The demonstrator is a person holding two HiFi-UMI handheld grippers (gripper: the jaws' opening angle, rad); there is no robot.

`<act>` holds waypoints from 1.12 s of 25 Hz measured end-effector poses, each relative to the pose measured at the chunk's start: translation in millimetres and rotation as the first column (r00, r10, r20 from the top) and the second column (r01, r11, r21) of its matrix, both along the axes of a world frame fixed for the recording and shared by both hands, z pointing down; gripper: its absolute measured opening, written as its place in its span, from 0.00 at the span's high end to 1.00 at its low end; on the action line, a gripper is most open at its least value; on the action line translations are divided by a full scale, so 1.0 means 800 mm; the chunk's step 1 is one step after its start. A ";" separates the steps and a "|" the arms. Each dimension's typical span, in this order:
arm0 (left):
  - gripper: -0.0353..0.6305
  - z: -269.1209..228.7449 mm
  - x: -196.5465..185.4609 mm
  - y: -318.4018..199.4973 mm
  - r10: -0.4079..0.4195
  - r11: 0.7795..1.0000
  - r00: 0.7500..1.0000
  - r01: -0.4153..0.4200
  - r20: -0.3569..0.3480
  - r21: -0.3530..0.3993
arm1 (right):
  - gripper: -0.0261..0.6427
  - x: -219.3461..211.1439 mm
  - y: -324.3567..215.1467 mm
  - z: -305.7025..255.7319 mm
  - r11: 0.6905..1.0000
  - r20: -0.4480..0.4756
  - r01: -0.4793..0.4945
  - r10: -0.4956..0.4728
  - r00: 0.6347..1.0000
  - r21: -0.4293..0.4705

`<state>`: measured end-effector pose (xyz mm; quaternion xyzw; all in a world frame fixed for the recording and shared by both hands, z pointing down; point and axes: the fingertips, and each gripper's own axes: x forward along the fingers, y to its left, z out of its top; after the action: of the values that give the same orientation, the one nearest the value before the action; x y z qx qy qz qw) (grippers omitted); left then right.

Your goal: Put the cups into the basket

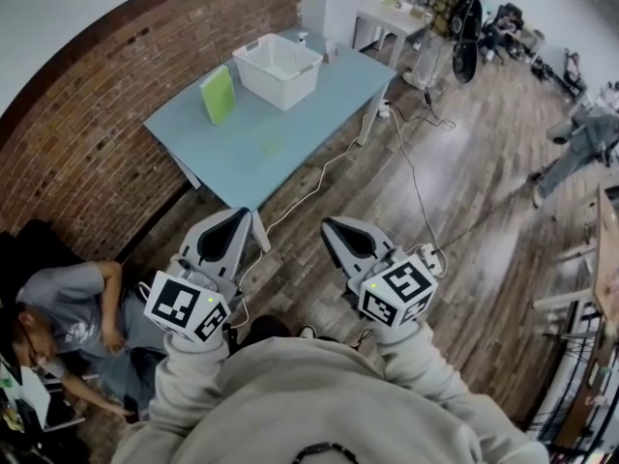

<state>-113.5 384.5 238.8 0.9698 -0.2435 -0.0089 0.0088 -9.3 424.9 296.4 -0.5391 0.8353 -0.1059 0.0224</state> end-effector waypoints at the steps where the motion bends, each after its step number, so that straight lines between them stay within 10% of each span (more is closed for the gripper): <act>1: 0.95 0.001 0.002 0.001 0.003 1.000 1.000 -0.003 0.001 0.007 | 0.94 0.003 0.001 0.003 1.000 0.006 0.002 -0.002 1.000 -0.007; 28: 0.95 0.018 0.065 -0.193 0.044 0.999 0.997 -0.046 -0.060 -0.028 | 0.94 0.033 -0.179 0.017 0.998 -0.041 0.028 -0.031 0.999 -0.056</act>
<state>-61.9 229.9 252.8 0.9741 -0.2215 -0.0338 0.0303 17.4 281.9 310.2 -0.5293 0.8401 -0.1180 -0.0115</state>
